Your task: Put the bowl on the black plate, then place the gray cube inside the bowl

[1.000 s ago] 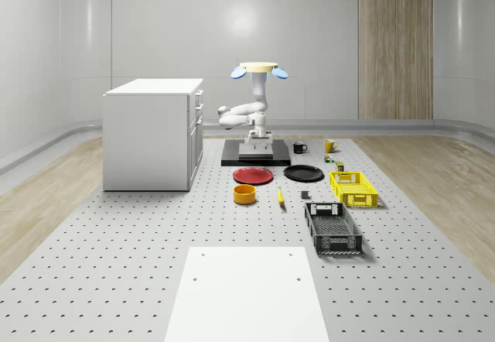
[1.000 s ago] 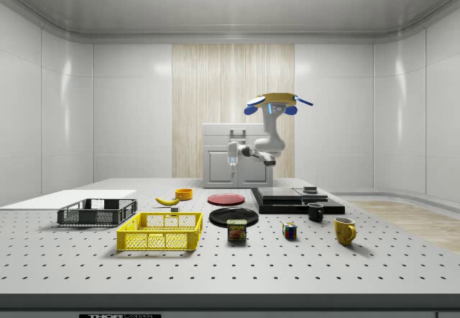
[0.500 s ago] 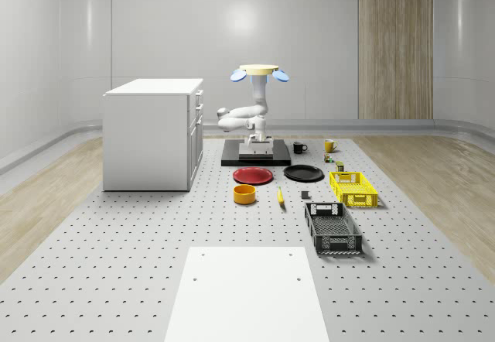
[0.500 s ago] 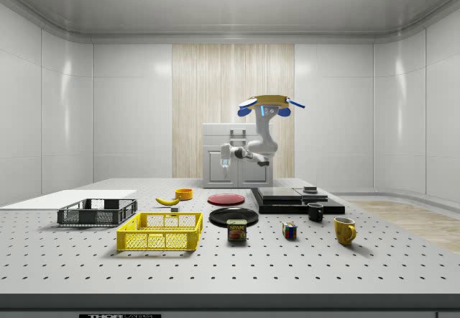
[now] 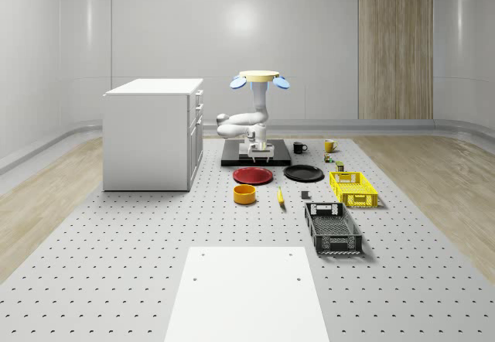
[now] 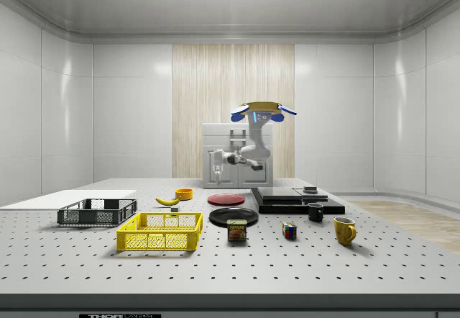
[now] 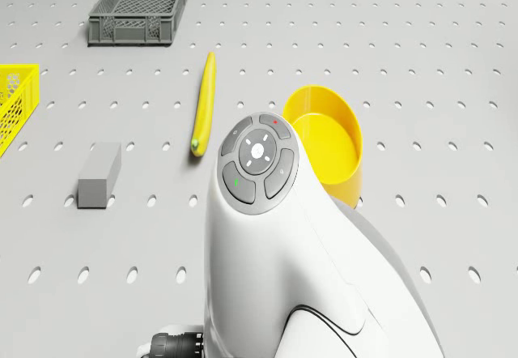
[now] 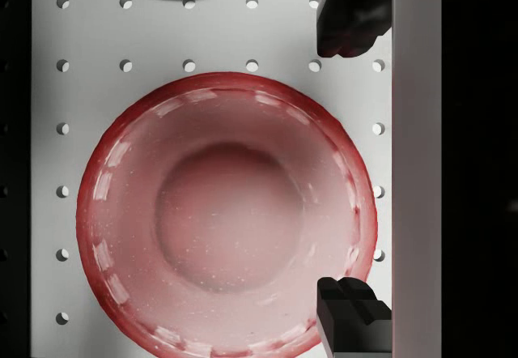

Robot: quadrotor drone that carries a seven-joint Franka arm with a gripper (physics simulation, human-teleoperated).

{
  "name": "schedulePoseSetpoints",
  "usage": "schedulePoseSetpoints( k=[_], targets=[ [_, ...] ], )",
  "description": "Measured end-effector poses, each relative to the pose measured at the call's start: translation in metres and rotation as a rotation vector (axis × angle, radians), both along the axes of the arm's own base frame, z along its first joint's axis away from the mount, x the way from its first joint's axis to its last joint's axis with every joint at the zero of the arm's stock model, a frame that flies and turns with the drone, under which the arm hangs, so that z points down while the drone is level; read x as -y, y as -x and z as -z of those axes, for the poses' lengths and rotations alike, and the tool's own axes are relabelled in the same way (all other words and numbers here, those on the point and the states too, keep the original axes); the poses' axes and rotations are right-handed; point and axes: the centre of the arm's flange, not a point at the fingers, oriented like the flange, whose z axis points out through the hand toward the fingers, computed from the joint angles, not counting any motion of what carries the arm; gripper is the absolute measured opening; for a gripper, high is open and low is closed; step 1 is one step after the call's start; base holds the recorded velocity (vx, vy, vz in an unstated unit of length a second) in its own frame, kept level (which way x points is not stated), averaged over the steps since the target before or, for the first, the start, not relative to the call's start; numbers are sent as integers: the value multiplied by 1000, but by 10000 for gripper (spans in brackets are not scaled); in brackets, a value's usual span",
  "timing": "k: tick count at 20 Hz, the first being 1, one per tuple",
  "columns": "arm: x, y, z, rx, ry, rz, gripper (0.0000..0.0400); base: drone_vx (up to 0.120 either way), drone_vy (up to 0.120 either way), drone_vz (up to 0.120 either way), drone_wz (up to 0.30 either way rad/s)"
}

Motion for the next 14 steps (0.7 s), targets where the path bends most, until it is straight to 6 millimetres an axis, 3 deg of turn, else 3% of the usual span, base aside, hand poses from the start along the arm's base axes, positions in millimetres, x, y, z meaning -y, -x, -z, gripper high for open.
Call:
schedulePoseSetpoints(
  k=[3,7,14],
  targets=[
    [0,0,0,0,0,0,400,120,0,0,0],
    [0,0,0,0,0,0,400,120,-100,0,0],
    [0,0,0,0,0,0,400,120,0,0,0]
  ],
)
